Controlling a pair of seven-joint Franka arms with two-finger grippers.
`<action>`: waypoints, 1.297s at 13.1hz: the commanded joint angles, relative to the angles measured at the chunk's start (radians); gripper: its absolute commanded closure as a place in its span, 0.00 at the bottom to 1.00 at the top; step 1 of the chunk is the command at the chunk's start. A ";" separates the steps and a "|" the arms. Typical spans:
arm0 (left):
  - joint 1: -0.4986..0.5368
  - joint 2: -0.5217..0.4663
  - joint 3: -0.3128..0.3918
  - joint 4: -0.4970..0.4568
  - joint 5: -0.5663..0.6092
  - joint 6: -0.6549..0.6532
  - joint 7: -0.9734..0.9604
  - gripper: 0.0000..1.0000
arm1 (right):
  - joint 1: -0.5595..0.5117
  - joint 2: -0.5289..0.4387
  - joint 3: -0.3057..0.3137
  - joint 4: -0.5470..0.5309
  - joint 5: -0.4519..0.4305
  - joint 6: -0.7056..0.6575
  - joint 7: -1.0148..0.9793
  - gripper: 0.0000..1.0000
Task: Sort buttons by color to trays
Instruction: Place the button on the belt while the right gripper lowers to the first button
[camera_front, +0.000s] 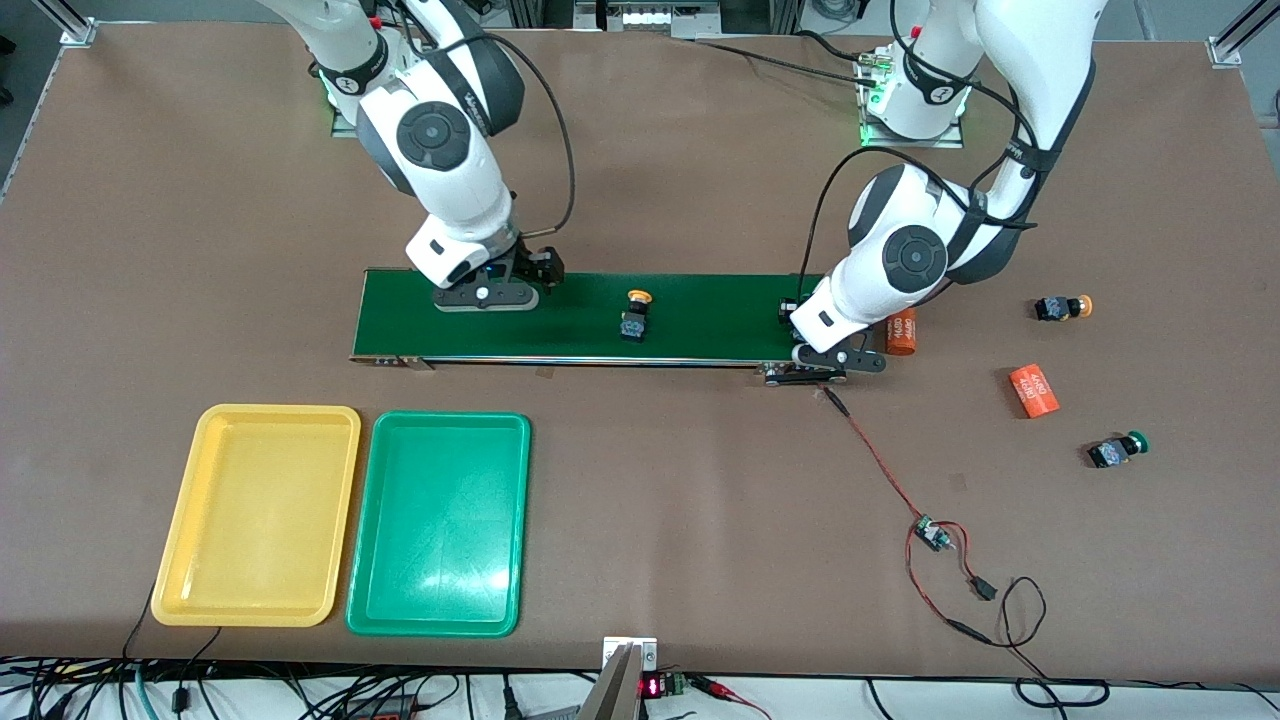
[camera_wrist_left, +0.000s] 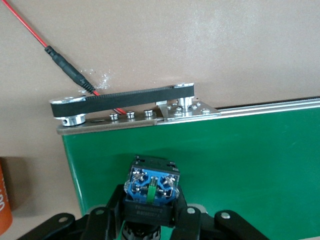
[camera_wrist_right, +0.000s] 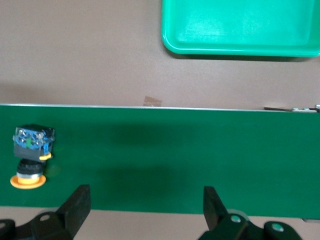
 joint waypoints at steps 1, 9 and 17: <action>-0.009 -0.007 0.007 0.012 -0.003 -0.004 0.010 0.00 | 0.137 0.086 -0.115 0.102 -0.029 -0.017 0.053 0.00; 0.106 -0.131 0.017 0.017 -0.003 -0.079 0.053 0.00 | 0.277 0.169 -0.232 0.178 -0.018 -0.016 0.134 0.00; 0.220 -0.105 0.067 -0.060 0.144 -0.082 0.170 0.00 | 0.280 0.198 -0.232 0.210 -0.014 -0.016 0.166 0.00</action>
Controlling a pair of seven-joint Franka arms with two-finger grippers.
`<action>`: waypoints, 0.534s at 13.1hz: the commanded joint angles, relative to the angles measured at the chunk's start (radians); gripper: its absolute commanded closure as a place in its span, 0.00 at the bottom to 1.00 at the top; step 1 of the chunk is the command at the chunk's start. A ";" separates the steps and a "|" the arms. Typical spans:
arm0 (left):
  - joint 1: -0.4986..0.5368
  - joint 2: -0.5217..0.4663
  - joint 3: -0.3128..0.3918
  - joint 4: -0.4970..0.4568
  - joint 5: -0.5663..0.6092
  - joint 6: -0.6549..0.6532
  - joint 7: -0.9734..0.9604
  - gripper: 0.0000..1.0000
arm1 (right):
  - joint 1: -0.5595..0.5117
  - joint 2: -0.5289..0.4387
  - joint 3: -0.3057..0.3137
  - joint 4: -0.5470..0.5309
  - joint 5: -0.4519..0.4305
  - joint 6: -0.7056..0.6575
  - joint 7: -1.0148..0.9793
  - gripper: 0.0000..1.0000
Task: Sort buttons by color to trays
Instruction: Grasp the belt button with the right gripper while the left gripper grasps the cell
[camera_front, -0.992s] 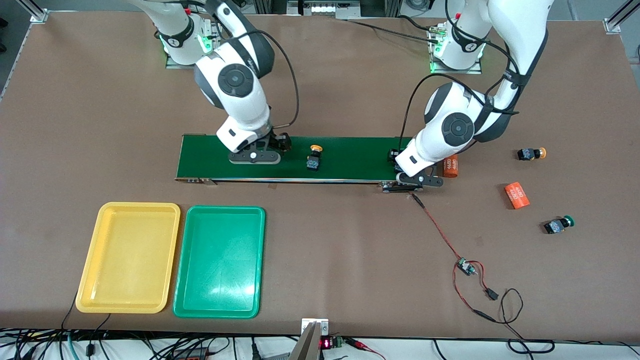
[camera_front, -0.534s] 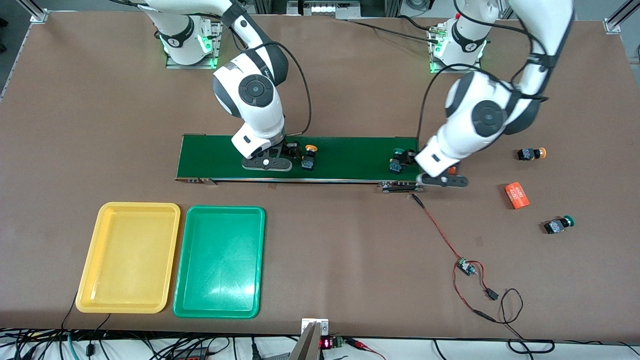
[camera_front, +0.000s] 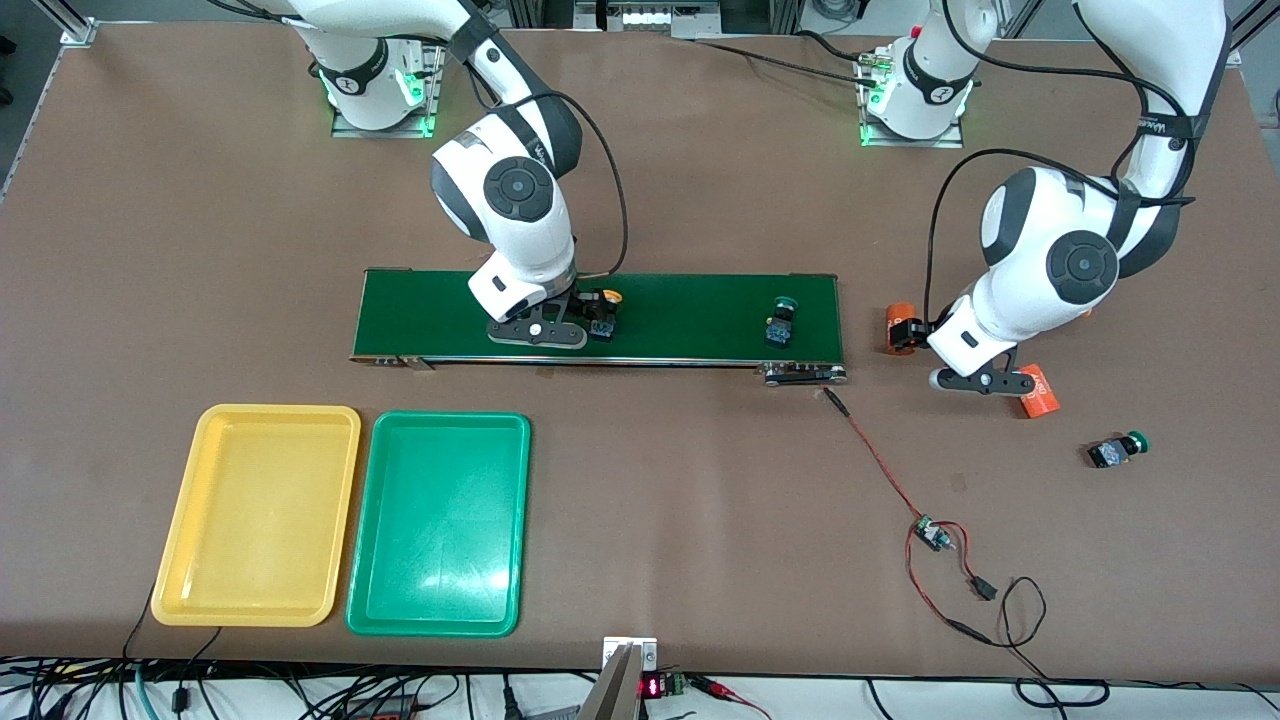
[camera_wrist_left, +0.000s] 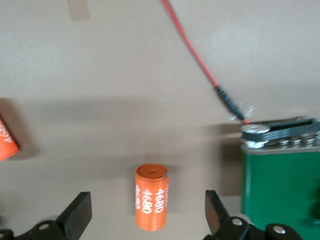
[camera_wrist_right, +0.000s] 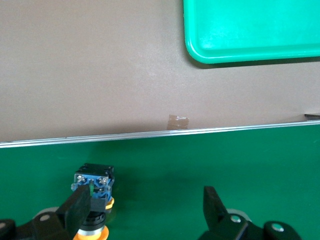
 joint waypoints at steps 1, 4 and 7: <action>0.009 0.007 -0.007 -0.051 0.019 0.006 0.017 0.00 | 0.011 0.015 -0.008 0.025 -0.007 -0.016 0.035 0.00; 0.009 0.030 -0.008 -0.077 0.019 0.014 0.019 0.00 | 0.011 0.029 -0.008 0.025 -0.007 -0.010 0.050 0.00; 0.010 0.081 -0.008 -0.079 0.019 0.035 0.039 0.00 | 0.020 0.046 -0.008 0.030 -0.007 -0.005 0.062 0.00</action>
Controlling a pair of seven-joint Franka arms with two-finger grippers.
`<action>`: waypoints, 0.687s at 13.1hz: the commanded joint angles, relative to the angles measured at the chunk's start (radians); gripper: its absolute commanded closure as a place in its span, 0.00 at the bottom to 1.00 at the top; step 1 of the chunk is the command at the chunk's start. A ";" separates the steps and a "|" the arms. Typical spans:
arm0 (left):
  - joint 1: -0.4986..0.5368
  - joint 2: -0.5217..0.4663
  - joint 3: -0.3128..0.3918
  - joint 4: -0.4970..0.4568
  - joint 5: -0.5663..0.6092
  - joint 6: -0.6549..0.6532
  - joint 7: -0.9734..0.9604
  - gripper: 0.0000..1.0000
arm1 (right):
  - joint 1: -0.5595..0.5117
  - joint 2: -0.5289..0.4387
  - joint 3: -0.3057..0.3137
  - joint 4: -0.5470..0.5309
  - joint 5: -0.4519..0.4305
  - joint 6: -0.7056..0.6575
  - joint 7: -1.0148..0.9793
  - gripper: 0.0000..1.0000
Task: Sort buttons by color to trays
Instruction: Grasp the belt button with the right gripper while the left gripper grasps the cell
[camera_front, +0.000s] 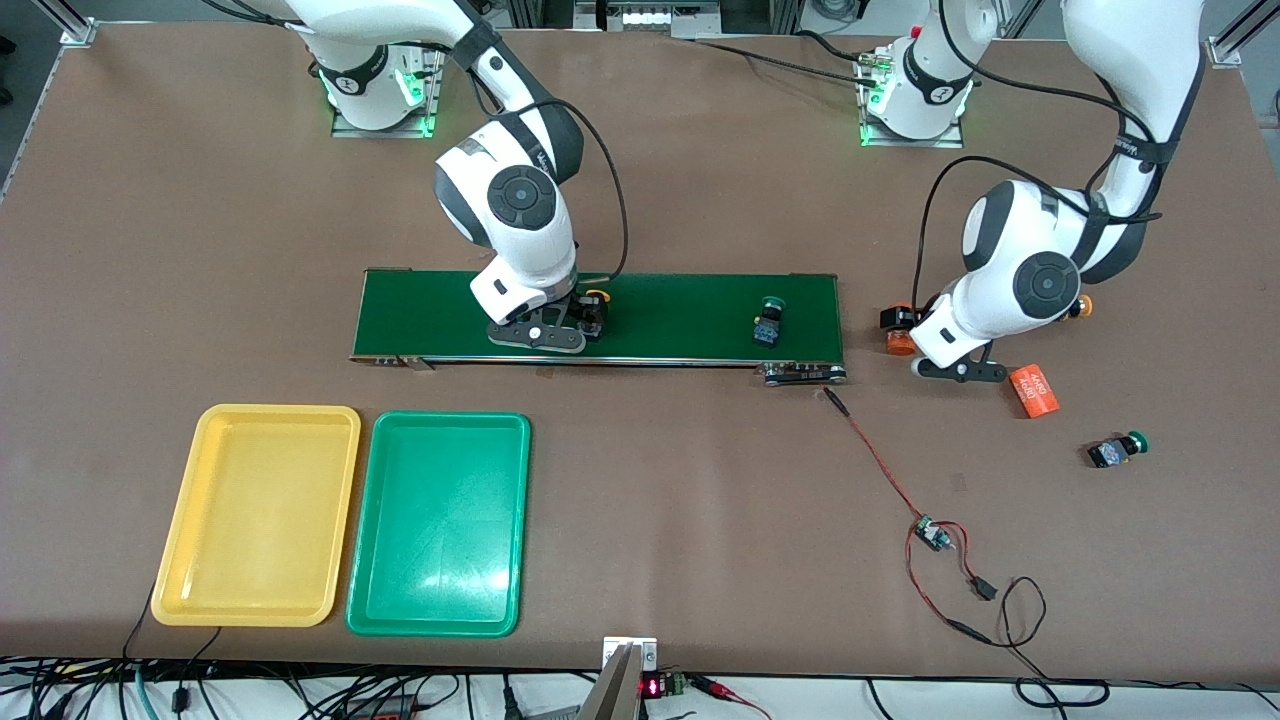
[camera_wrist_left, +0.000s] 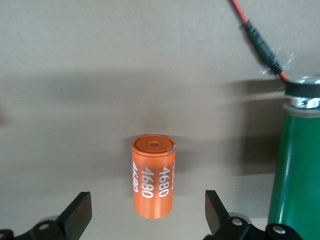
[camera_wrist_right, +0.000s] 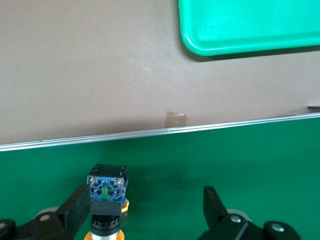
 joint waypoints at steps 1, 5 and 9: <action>0.017 0.043 -0.008 -0.002 0.016 0.050 0.044 0.00 | 0.017 0.027 -0.007 0.031 -0.007 -0.006 0.034 0.00; 0.022 0.095 -0.008 -0.007 0.016 0.082 0.046 0.00 | 0.017 0.054 -0.007 0.033 -0.007 0.017 0.034 0.02; 0.024 0.100 -0.008 -0.024 0.015 0.087 0.046 0.13 | 0.014 0.073 -0.007 0.033 -0.007 0.033 0.031 0.11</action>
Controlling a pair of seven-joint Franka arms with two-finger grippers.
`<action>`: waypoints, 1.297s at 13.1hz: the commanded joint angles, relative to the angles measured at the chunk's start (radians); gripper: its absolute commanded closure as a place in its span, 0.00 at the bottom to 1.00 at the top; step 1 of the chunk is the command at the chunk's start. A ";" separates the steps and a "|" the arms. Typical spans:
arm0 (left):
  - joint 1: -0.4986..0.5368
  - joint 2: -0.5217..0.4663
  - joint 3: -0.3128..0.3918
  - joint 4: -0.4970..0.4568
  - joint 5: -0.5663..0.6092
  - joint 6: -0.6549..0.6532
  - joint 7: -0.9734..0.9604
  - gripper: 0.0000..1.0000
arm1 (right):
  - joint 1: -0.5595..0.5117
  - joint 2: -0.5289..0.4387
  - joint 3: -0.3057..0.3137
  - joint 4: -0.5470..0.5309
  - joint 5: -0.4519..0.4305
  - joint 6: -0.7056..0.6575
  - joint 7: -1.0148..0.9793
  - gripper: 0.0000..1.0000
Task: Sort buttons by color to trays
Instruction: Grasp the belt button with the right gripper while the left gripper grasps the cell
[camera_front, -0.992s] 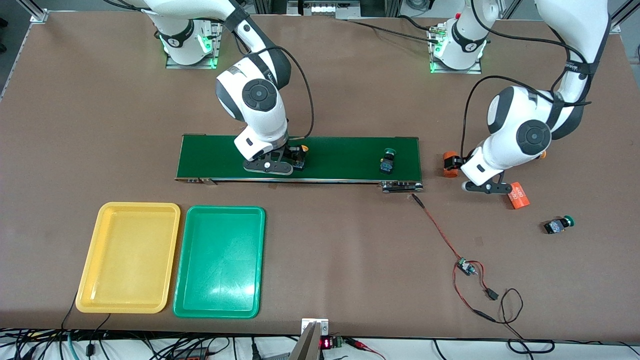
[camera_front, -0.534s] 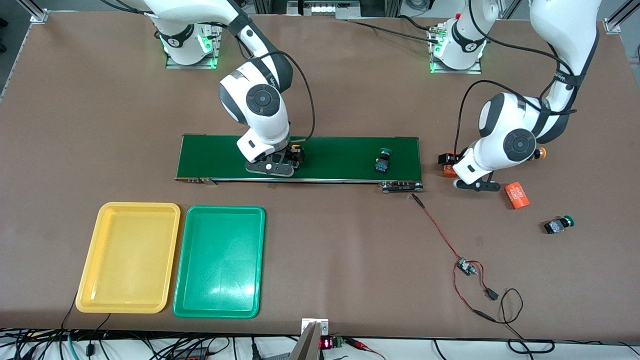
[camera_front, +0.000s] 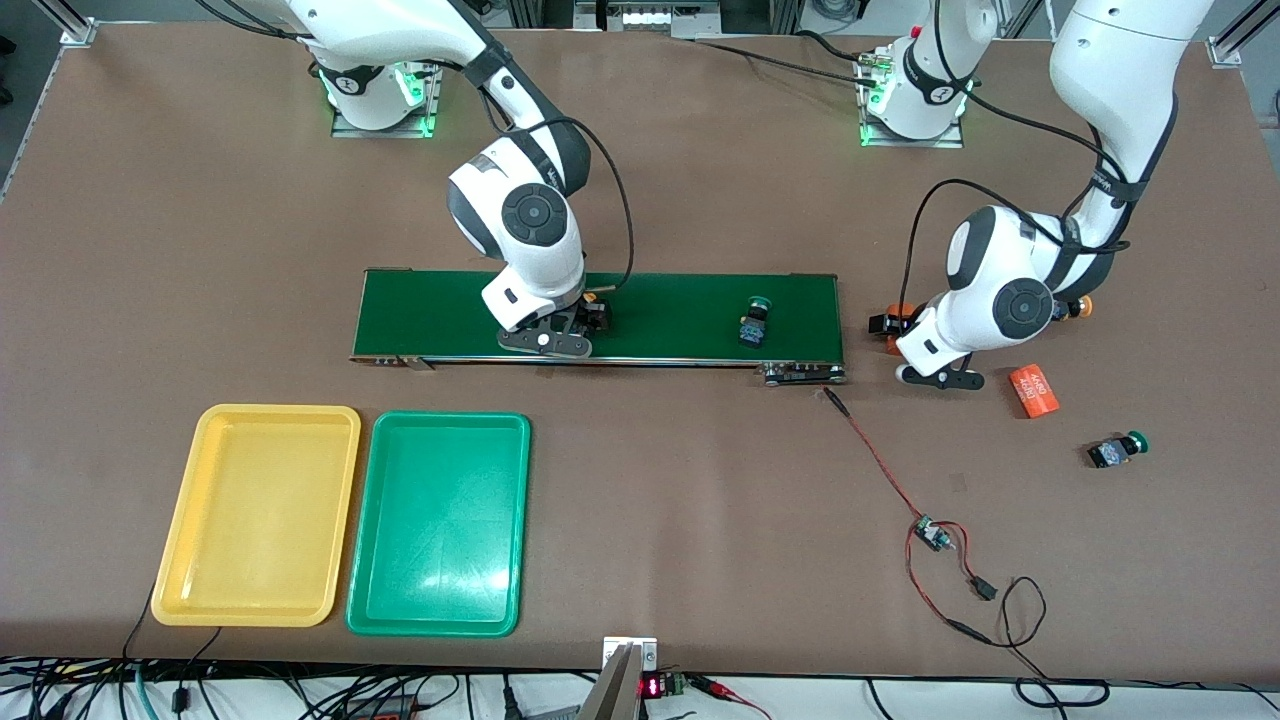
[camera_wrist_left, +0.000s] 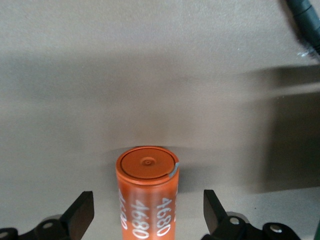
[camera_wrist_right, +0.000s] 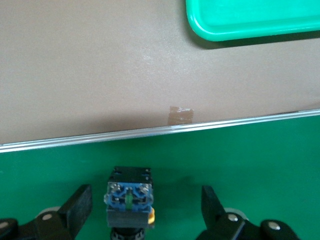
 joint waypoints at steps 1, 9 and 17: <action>0.012 -0.007 -0.008 -0.024 0.015 0.011 0.014 0.15 | 0.004 0.017 -0.006 0.022 -0.007 0.006 0.014 0.16; 0.009 -0.081 -0.043 -0.022 0.015 -0.035 0.031 1.00 | -0.009 0.022 -0.009 0.023 -0.007 0.006 0.002 0.67; -0.002 -0.228 -0.129 -0.014 0.015 -0.100 0.491 1.00 | -0.055 -0.010 -0.020 0.157 -0.006 -0.209 -0.109 0.68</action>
